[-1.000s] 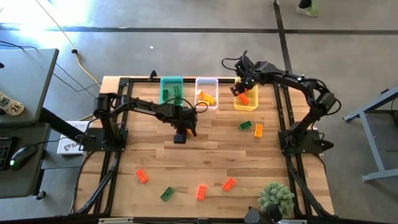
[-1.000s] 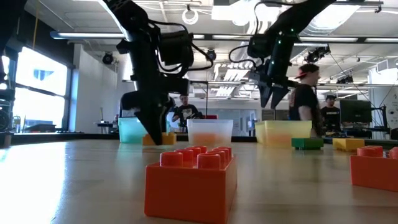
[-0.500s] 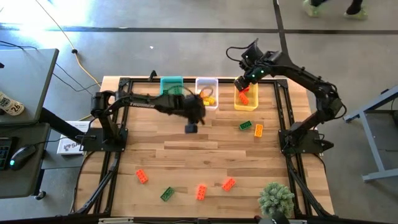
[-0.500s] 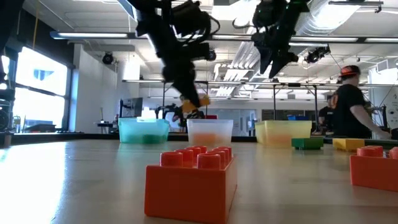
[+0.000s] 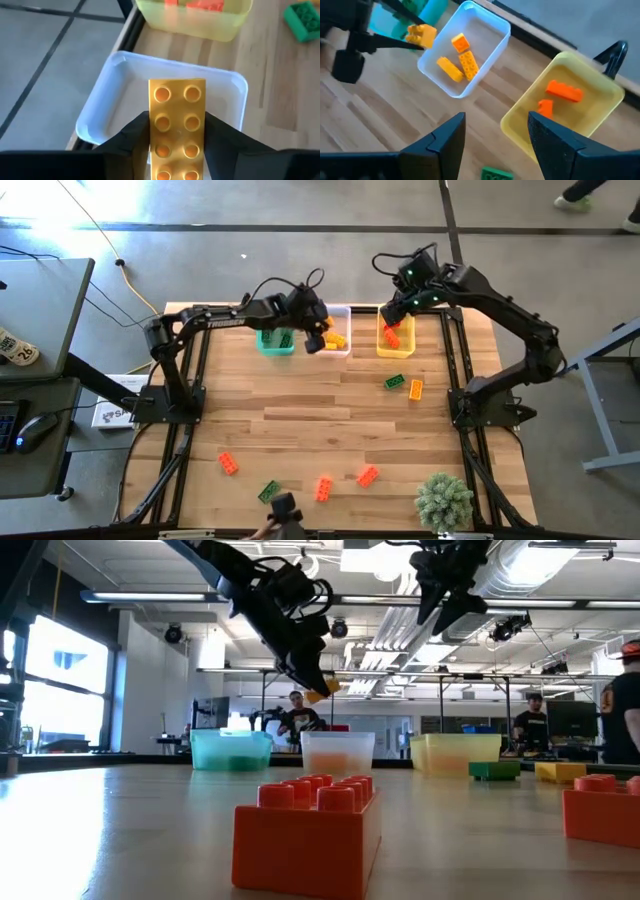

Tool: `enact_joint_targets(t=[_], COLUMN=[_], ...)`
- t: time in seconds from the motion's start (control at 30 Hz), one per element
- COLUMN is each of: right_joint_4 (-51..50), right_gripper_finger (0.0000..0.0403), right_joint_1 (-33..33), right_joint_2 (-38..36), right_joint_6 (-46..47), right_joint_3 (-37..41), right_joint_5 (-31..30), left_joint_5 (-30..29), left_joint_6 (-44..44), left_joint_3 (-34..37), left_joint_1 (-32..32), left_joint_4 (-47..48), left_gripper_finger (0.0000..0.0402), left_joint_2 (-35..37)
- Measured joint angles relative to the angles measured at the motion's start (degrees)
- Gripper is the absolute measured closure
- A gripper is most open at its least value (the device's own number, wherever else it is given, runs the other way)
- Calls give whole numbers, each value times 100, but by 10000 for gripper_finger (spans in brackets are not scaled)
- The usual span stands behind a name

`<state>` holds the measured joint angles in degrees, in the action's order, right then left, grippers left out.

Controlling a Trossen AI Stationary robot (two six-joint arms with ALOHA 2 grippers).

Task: Sort & place blocks by color
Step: Put the yellow game piece into the white bin, then put the green game piece into the green bin

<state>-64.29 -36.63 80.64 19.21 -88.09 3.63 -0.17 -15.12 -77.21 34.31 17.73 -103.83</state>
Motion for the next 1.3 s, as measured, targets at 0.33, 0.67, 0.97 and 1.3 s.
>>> enact_joint_targets(t=[0.33, 0.67, 0.97, 1.3], right_joint_4=[-337, -386, -415, -1020], right_gripper_finger=[201, 201, 201, 201], right_joint_1=[886, 2201, 3383, 3721], right_joint_2=[-17, -17, -13, 42], right_joint_6=[1162, 2637, 3489, 2487], right_joint_3=[0, 0, 4, 9], right_joint_5=[558, 94, -620, -1316], left_joint_5=[466, 454, 441, 466], left_joint_6=[30, 52, 254, 292], left_joint_3=[-6, -6, -2, -2], left_joint_1=[51, -12, -30, -378], left_joint_4=[-421, -428, -34, 711], left_gripper_finger=[249, 204, 166, 165], left_joint_2=[-162, -186, 4, 926])
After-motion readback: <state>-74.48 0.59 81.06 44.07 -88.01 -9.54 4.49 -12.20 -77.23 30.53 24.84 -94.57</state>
